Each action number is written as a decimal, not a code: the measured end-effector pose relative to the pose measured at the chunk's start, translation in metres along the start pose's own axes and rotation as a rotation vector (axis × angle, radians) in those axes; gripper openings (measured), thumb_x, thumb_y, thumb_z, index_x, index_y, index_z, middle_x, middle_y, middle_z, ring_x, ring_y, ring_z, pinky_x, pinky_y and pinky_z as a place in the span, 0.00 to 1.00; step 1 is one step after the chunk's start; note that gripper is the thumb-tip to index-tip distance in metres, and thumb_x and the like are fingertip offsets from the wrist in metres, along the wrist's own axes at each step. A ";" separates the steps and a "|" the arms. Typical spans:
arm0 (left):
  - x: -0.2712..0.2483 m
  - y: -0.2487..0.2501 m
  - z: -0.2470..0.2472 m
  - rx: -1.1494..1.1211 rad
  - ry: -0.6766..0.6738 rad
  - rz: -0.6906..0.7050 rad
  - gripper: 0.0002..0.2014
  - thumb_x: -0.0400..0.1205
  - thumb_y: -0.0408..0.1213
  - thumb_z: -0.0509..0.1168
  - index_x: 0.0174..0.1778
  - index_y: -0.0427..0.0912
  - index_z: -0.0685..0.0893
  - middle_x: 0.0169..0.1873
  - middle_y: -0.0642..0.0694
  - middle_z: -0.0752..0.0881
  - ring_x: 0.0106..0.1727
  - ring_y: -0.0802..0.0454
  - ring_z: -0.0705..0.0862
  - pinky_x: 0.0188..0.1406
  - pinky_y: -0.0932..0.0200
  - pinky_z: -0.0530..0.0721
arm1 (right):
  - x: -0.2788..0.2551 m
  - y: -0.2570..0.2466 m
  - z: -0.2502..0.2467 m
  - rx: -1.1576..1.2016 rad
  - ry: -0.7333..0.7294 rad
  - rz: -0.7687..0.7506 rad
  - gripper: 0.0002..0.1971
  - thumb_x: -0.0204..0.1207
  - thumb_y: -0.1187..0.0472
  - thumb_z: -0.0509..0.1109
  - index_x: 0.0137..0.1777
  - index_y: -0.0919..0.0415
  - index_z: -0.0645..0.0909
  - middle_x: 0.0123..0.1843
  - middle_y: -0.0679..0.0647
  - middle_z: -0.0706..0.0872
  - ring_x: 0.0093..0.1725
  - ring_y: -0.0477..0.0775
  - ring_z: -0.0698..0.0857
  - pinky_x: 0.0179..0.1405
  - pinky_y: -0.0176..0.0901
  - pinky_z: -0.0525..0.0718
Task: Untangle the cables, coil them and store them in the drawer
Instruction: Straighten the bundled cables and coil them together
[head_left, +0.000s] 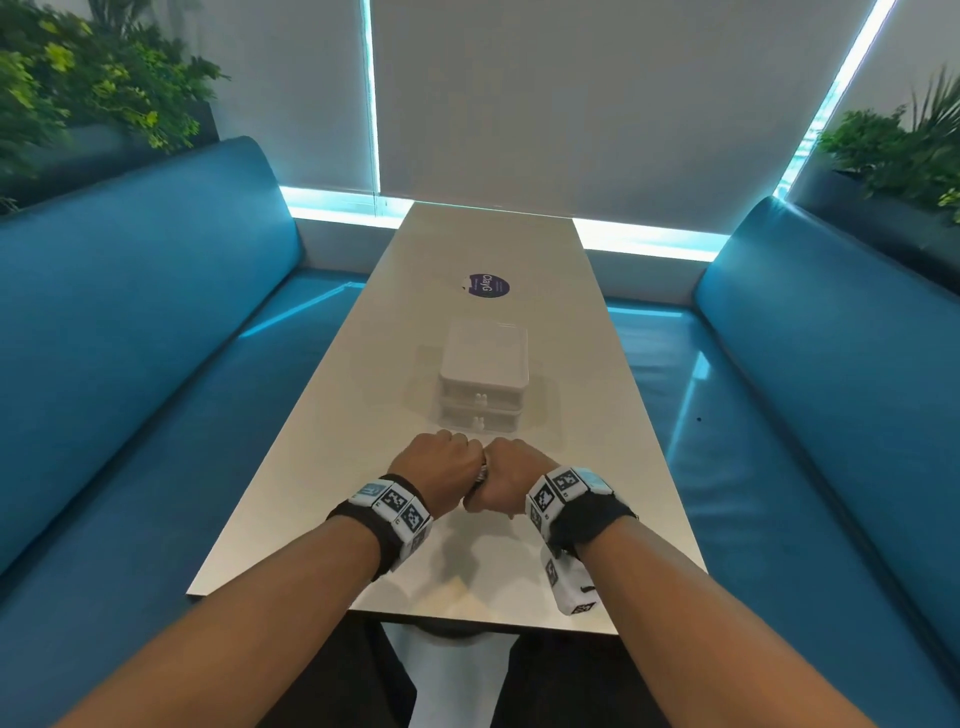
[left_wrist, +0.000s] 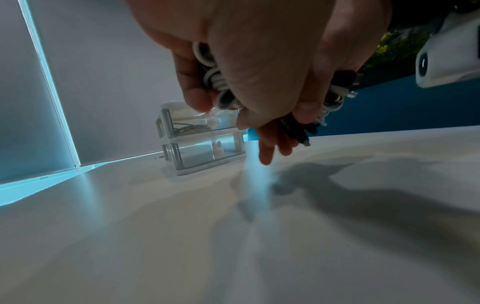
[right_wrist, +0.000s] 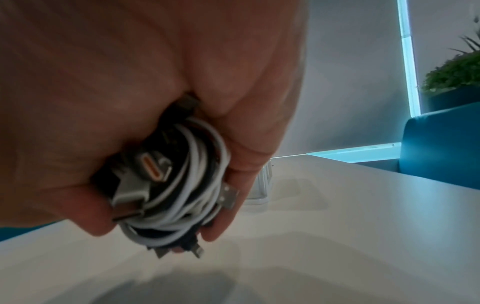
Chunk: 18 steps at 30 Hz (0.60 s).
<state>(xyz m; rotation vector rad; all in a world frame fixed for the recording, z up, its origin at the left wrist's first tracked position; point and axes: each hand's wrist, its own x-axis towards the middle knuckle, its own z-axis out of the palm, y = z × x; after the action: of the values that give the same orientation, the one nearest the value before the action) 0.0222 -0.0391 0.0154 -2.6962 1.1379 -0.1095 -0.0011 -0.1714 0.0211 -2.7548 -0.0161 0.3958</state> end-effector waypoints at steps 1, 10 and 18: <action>0.001 -0.001 0.000 -0.003 0.001 0.014 0.09 0.82 0.29 0.59 0.57 0.38 0.77 0.53 0.40 0.84 0.52 0.40 0.84 0.38 0.51 0.72 | -0.001 0.000 -0.002 0.015 -0.007 0.012 0.09 0.61 0.54 0.76 0.32 0.59 0.82 0.27 0.52 0.86 0.28 0.54 0.86 0.34 0.47 0.89; 0.001 -0.005 0.004 -0.065 -0.064 0.008 0.10 0.83 0.30 0.60 0.60 0.39 0.76 0.52 0.40 0.85 0.49 0.38 0.86 0.38 0.51 0.73 | 0.000 -0.005 0.004 0.031 -0.018 0.054 0.09 0.62 0.54 0.79 0.32 0.56 0.82 0.27 0.49 0.87 0.27 0.51 0.88 0.35 0.47 0.92; 0.005 -0.013 0.001 -0.042 -0.050 -0.045 0.09 0.83 0.36 0.59 0.57 0.41 0.79 0.49 0.42 0.88 0.47 0.39 0.87 0.39 0.54 0.73 | 0.001 -0.015 0.010 -0.086 0.155 0.010 0.08 0.67 0.54 0.72 0.33 0.53 0.77 0.32 0.50 0.82 0.32 0.53 0.83 0.32 0.43 0.84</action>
<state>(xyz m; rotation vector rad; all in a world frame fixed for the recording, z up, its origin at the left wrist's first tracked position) 0.0351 -0.0332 0.0171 -2.7458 1.0774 -0.0246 -0.0019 -0.1538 0.0170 -2.8640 0.0195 0.1865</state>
